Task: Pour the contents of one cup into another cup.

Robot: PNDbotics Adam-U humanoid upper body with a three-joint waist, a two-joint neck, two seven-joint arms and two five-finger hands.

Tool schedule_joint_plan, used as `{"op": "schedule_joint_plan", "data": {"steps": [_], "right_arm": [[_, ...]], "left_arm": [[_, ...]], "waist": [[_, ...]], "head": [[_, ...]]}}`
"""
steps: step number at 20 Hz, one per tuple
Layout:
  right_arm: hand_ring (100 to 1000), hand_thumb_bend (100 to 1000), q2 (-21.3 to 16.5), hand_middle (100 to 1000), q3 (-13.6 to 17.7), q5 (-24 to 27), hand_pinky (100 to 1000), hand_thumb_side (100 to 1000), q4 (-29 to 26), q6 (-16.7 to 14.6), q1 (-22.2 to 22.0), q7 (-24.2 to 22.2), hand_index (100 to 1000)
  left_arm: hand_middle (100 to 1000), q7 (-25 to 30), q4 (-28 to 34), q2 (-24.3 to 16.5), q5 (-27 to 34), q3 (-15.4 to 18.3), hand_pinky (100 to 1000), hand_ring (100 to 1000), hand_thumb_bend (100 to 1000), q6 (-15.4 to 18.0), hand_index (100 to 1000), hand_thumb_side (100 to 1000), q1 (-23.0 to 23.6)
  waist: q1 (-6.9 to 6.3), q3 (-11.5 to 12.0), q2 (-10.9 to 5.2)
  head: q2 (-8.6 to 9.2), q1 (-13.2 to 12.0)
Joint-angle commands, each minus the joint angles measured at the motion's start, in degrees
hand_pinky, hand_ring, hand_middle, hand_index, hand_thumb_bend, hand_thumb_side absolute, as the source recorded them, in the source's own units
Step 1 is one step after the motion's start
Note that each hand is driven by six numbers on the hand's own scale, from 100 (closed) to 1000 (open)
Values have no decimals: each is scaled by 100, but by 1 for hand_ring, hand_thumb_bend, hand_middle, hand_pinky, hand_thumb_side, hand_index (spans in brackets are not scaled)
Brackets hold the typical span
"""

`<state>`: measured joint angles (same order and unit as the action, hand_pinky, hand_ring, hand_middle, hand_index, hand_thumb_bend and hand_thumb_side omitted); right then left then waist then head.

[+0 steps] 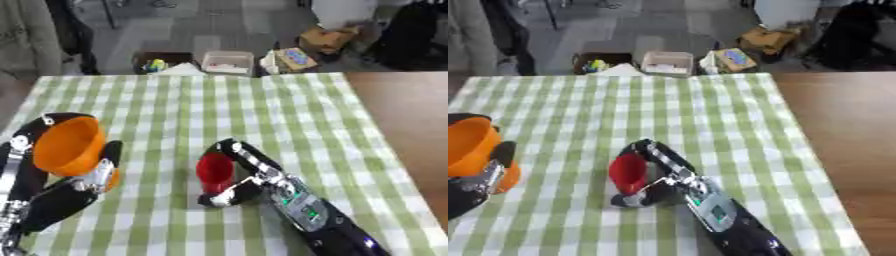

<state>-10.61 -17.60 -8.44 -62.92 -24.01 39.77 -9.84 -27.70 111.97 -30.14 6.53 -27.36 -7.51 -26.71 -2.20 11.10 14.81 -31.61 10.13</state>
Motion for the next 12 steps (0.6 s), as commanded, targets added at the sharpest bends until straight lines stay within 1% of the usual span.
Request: {"op": "schedule_joint_plan", "data": {"steps": [1,5,7,8,12], "right_arm": [[421,573,-7,386,28,-47,519,100,-19,38,43,141,558],[333,498,-12,310,25,-107,493,100,-10,80,41,227,479],[311,474,-12,292,32,-136,483,100,10,103,39,269,459],[288,433,-13,267,35,-147,475,100,19,114,40,287,432],[288,433,-12,267,33,-170,475,100,29,133,42,323,432]], "left_arm": [[403,-3,113,-89,22,40,100,681,100,-21,617,104,-101],[404,-6,123,-98,30,40,100,682,100,-24,617,105,-106],[403,-9,127,-102,33,42,100,681,100,-27,617,105,-106],[403,-11,129,-103,34,43,100,682,100,-29,617,104,-105],[403,-13,136,-106,35,44,100,682,100,-35,617,104,-104]], "waist": [[-2,19,-89],[10,20,-94],[10,19,-96],[9,18,-97],[8,16,-97]], "head": [[49,-1],[52,-10],[56,-13],[58,-14],[59,-15]]}}
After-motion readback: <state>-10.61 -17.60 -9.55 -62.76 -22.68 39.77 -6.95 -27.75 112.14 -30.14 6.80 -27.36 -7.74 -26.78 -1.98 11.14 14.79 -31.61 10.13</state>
